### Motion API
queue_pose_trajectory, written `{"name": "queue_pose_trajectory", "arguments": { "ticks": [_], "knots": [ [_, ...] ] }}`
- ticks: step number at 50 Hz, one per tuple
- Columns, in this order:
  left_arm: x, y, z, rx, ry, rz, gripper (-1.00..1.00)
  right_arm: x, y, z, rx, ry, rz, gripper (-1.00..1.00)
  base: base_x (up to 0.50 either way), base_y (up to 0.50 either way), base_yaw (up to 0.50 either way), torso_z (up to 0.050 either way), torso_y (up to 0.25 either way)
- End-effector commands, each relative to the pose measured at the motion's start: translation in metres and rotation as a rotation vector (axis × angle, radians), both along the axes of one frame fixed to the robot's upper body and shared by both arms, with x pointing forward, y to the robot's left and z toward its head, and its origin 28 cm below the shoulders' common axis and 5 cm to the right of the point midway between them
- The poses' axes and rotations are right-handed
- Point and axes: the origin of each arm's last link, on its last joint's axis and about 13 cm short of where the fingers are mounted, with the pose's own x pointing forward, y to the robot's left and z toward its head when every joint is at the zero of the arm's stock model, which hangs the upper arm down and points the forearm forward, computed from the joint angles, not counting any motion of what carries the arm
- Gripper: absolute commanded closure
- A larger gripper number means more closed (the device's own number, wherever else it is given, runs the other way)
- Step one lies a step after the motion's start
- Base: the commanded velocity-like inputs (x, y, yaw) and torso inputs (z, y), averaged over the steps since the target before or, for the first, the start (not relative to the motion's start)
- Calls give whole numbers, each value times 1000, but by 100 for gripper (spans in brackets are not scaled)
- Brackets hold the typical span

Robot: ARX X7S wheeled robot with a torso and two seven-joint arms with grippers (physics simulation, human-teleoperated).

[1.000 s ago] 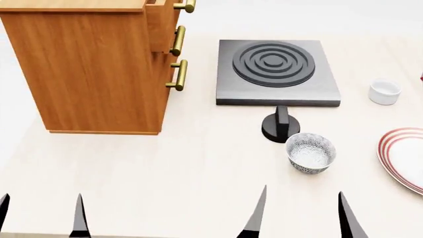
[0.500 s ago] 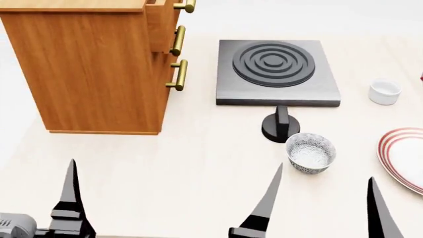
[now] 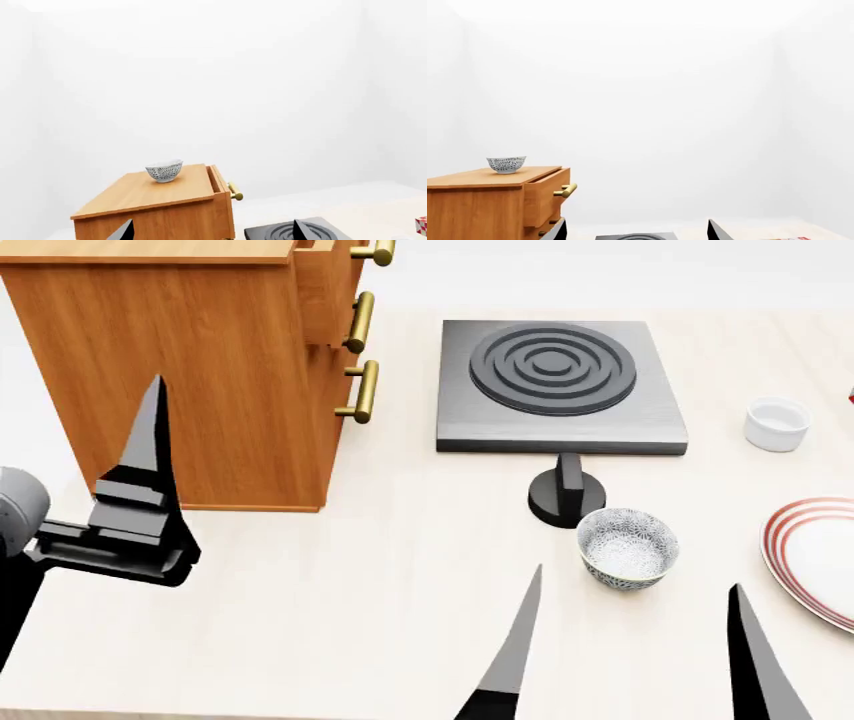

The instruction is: Pick the akita bowl on the wooden cabinet and place it on the plate.

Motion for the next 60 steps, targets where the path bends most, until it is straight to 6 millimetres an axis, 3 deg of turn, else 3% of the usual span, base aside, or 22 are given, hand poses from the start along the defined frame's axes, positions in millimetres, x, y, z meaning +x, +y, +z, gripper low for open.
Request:
{"name": "queue_pose_trajectory", "arguments": {
  "ticks": [1,10,21,34,60],
  "knots": [
    [13,-5,46,73,-58,-28,-100,-5,-1,0,-7,-47,27,-100,0,0,0,0,0],
    [34,-4,88,47,-39,-59,-100,-7,-2,-1,-36,-70,14,-100,0,0,0,0,0],
    [27,-7,119,1,-66,-107,-100,-10,-1,1,-53,-95,40,-100,0,0,0,0,0],
    [27,-13,109,-21,-63,-110,-100,-11,-1,0,-52,-128,43,-100,358,0,0,0,0],
    [16,-12,121,-26,-95,-122,-100,-10,0,0,-51,-117,46,-100,495,0,0,0,0]
  ]
}}
